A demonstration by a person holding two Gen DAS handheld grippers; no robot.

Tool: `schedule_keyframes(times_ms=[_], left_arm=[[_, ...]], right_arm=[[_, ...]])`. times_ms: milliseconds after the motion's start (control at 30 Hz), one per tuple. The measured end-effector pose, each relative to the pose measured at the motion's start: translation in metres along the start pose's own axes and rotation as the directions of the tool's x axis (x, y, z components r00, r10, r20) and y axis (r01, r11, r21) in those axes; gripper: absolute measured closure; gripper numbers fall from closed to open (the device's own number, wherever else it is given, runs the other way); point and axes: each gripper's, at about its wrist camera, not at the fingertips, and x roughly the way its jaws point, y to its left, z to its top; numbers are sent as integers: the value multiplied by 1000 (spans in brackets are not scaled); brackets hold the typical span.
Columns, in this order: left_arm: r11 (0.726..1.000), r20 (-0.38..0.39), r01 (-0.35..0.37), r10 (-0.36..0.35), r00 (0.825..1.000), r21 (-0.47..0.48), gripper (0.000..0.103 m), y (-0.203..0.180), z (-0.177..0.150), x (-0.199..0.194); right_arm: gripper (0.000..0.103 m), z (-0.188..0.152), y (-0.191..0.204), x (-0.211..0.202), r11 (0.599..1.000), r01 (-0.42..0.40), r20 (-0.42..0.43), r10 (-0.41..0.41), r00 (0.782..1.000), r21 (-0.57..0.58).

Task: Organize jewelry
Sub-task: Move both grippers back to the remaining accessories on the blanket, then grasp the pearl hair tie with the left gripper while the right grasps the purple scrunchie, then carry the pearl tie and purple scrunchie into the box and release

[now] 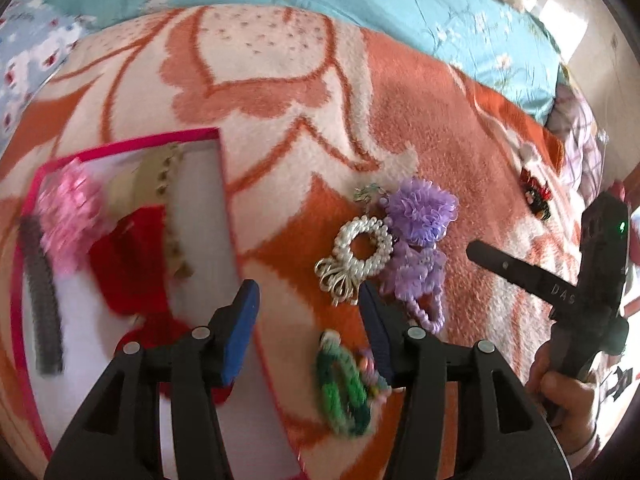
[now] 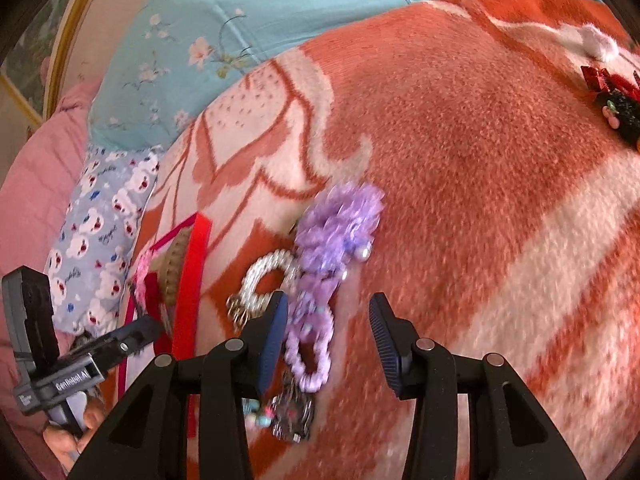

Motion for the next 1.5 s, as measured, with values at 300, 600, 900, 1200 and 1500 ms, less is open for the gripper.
schedule_keyframes(times_ms=[300, 600, 900, 1200, 1500], left_arm=[[990, -78, -28, 39, 996, 139, 53, -30, 26, 51], [949, -133, -72, 118, 984, 306, 64, -57, 31, 91], [940, -96, -65, 103, 990, 336, 93, -63, 28, 88], [978, -17, 12, -8, 1000, 209, 94, -45, 22, 36], [990, 62, 44, -52, 997, 132, 94, -25, 9, -13]], right_arm=[[58, 28, -9, 30, 999, -30, -19, 31, 999, 36], [79, 38, -16, 53, 998, -40, -47, 42, 998, 54], [89, 38, -23, 36, 997, -42, 3, 42, 999, 68], [90, 28, -14, 7, 997, -61, 37, 59, 998, 50], [91, 12, 6, -21, 997, -81, 47, 81, 996, 2]])
